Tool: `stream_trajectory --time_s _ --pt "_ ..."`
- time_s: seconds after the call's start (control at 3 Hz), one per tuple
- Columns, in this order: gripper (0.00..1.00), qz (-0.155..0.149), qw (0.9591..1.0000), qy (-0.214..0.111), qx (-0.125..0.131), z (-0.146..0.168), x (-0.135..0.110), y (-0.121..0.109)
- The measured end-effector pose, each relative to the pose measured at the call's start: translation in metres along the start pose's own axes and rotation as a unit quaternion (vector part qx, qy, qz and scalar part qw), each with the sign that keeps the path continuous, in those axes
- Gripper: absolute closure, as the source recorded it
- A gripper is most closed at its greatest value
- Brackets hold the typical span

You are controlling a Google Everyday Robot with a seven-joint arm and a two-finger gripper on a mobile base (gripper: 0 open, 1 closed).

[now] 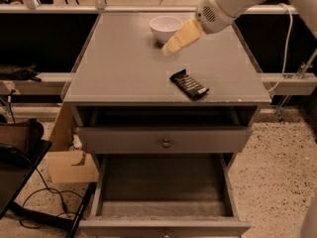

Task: Place rxbar chocolate into middle drawer

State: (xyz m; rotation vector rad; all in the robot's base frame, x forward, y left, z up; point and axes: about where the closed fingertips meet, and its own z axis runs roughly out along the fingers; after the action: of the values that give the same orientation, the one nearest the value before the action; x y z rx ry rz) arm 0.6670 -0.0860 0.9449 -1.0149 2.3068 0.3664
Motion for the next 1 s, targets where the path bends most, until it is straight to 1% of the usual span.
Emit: stream_trajectory --time_s 0.33,0.67,1.0 --pt "0.00 0.027 0.9985 0.022 0.042 0.021 0.016 -0.001" --pt "0.00 0.049 0.9921 0.071 0.092 0.041 0.064 0.000" --pt "0.00 0.039 0.9861 0.099 0.128 0.056 0.083 -0.002"
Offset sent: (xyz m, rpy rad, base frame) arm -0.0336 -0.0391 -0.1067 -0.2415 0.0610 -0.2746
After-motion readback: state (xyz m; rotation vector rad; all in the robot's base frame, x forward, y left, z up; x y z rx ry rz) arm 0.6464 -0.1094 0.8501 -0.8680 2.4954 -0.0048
